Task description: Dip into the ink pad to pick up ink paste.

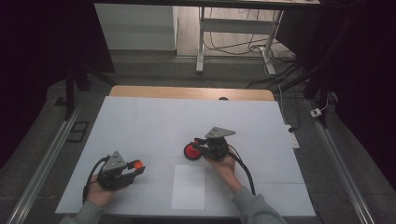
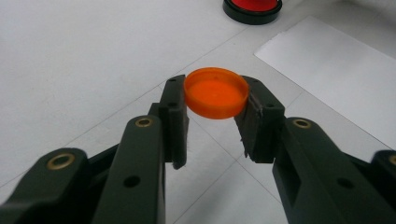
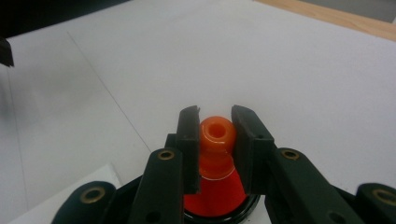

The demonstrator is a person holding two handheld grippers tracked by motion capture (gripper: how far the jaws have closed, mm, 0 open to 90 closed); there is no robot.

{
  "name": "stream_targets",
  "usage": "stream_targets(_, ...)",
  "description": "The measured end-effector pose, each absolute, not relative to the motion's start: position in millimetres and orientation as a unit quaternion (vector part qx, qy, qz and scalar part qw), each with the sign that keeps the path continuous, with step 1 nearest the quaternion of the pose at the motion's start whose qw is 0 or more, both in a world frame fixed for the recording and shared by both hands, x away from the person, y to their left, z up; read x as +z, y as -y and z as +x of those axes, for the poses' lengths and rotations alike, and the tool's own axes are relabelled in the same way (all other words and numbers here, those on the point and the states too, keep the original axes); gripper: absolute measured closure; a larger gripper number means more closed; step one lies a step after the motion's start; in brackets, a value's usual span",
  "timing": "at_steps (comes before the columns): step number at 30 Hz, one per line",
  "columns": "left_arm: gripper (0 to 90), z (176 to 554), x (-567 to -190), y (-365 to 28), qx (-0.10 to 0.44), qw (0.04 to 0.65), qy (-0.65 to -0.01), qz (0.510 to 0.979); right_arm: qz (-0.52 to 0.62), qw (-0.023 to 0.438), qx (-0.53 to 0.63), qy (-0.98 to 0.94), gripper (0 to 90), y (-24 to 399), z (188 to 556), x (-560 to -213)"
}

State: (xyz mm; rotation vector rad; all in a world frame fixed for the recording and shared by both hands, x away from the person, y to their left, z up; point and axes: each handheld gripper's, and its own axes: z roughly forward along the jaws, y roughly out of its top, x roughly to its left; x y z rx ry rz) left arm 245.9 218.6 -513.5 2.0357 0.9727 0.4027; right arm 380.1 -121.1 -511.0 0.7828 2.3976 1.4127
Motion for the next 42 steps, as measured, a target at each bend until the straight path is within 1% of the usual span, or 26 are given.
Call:
stream_targets(8, 64.7, 246, -514, -219, 0.161, 0.412, -0.386, 0.81, 0.266, 0.123, 0.459, -0.839, 72.6, 116, 382, -521)
stream_targets(16, 64.7, 246, -514, -219, 0.161, 0.412, -0.386, 0.81, 0.264, 0.127, 0.455, -0.841, 72.7, 114, 382, -524)
stream_targets(20, 64.7, 246, -514, -218, 0.16, 0.411, -0.386, 0.81, 0.257, 0.139, 0.452, -0.843, 72.8, 113, 380, -525)
stream_targets(42, 64.7, 245, -513, -217, 0.161, 0.411, -0.386, 0.81, 0.255, 0.145, 0.477, -0.829, 73.0, 117, 377, -533)
